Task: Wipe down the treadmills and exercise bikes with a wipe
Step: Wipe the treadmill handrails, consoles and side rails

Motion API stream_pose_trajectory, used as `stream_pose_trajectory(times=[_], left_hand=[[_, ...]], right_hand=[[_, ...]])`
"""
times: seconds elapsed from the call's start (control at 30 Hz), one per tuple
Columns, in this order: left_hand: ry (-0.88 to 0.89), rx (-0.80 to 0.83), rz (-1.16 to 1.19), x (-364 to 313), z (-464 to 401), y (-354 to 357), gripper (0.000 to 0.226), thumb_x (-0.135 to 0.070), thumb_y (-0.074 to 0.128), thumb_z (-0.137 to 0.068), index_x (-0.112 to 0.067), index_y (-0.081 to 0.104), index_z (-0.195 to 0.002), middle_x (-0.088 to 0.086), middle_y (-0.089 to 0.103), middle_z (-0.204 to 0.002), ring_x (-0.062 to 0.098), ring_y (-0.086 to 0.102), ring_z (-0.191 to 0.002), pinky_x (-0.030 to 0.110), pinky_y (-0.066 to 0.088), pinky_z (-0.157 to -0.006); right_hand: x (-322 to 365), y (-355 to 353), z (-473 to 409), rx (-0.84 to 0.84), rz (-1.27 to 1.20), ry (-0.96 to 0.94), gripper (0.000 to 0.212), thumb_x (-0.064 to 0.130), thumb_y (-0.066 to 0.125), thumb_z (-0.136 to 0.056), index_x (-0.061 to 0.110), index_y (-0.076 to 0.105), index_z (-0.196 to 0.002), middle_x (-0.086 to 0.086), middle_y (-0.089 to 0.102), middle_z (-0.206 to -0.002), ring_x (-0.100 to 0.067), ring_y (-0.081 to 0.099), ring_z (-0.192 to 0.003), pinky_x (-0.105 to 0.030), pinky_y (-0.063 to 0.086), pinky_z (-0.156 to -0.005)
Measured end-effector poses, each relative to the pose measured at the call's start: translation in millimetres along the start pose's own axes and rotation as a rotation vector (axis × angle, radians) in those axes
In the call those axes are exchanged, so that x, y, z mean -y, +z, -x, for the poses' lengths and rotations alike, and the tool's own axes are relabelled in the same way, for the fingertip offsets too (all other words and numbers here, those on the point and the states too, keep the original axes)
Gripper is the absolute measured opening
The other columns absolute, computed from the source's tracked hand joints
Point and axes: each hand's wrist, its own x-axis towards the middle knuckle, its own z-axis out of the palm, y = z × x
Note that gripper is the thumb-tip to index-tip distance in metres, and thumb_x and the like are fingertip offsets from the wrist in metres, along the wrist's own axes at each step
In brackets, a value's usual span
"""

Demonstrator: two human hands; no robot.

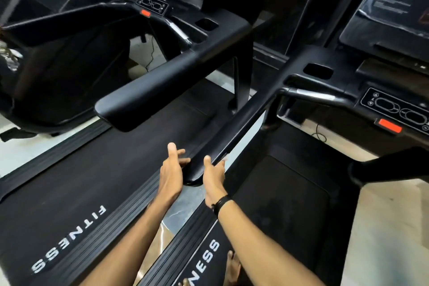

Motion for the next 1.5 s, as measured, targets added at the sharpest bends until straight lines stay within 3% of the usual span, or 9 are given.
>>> stream_pose_trajectory(times=[0.33,0.47,0.6,0.7,0.9,1.23,1.33,1.4,1.5], left_hand=[[0.001,-0.021,0.043,8,5,-19,0.082,-0.093,0.008,-0.069,-0.036,0.063,-0.092,0.002,0.075,-0.096,0.022,0.063,-0.111,0.050,0.035,-0.112],[-0.015,-0.018,0.044,11,6,-21,0.088,-0.095,0.008,-0.067,-0.035,0.063,-0.100,-0.001,0.075,-0.098,0.021,0.061,-0.115,0.049,0.034,-0.113],[-0.014,-0.033,-0.001,11,10,-19,0.097,-0.094,0.006,-0.069,-0.030,0.063,-0.115,-0.006,0.073,-0.103,0.020,0.059,-0.116,0.052,0.034,-0.112],[-0.014,-0.045,-0.038,10,14,-18,0.097,-0.092,0.006,-0.070,-0.030,0.064,-0.117,-0.010,0.072,-0.102,0.020,0.059,-0.116,0.053,0.034,-0.111],[-0.031,-0.033,-0.175,7,22,-17,0.083,-0.076,0.009,-0.086,-0.028,0.066,-0.123,-0.009,0.070,-0.119,0.020,0.055,-0.121,0.046,0.034,-0.110],[0.008,-0.037,-0.269,1,22,-11,0.065,-0.060,0.012,-0.099,-0.024,0.066,-0.100,-0.008,0.065,-0.095,0.021,0.057,-0.101,0.041,0.040,-0.093],[0.041,-0.062,-0.226,4,23,-10,0.068,-0.064,0.015,-0.096,-0.025,0.068,-0.110,-0.008,0.069,-0.106,0.018,0.057,-0.106,0.042,0.041,-0.098],[0.072,-0.085,-0.220,6,26,-7,0.064,-0.062,0.019,-0.095,-0.025,0.069,-0.109,-0.007,0.070,-0.106,0.017,0.060,-0.104,0.040,0.043,-0.094],[0.167,-0.100,-0.212,7,31,3,0.049,-0.047,0.034,-0.104,-0.014,0.070,-0.103,-0.006,0.070,-0.096,0.017,0.061,-0.092,0.034,0.042,-0.078]], right_hand=[[-22,17,-19,0.140,-0.415,0.299,0.101,0.066,0.066,-0.068,0.014,0.038,-0.150,-0.013,0.047,-0.150,-0.028,0.049,-0.134,-0.046,0.034,-0.117],[-4,15,6,0.106,-0.324,0.265,0.050,0.029,0.053,-0.102,0.008,0.038,-0.145,-0.016,0.043,-0.148,-0.031,0.045,-0.135,-0.043,0.035,-0.113],[-21,23,24,-0.133,0.078,0.006,0.064,0.008,0.051,-0.100,0.007,0.021,-0.156,-0.019,0.048,-0.146,-0.029,0.052,-0.128,-0.031,0.039,-0.105],[-47,30,29,-0.184,0.228,-0.256,0.083,0.008,0.050,-0.099,0.023,-0.003,-0.160,-0.021,0.042,-0.152,-0.033,0.045,-0.138,-0.038,0.037,-0.112],[-23,16,7,-0.021,0.107,-0.063,0.097,0.027,0.061,-0.095,0.028,-0.013,-0.158,-0.010,0.021,-0.165,-0.026,0.030,-0.147,-0.041,0.027,-0.120],[-26,17,12,-0.122,0.108,-0.155,0.075,0.027,0.055,-0.098,0.016,0.013,-0.160,-0.011,0.036,-0.158,-0.027,0.034,-0.144,-0.036,0.030,-0.118],[-28,4,17,-0.119,0.162,-0.108,0.035,0.034,0.060,-0.096,0.005,0.059,-0.115,-0.011,0.065,-0.111,-0.029,0.056,-0.113,-0.032,0.046,-0.093],[-29,-1,26,-0.154,0.169,-0.169,0.034,0.023,0.066,-0.093,0.011,0.044,-0.070,-0.001,0.050,-0.069,-0.021,0.050,-0.071,-0.022,0.040,-0.062],[-23,-16,39,-0.202,0.231,-0.357,0.048,0.001,0.060,-0.086,0.017,0.024,-0.059,0.006,0.026,-0.055,-0.014,0.023,-0.055,-0.022,0.022,-0.046]])
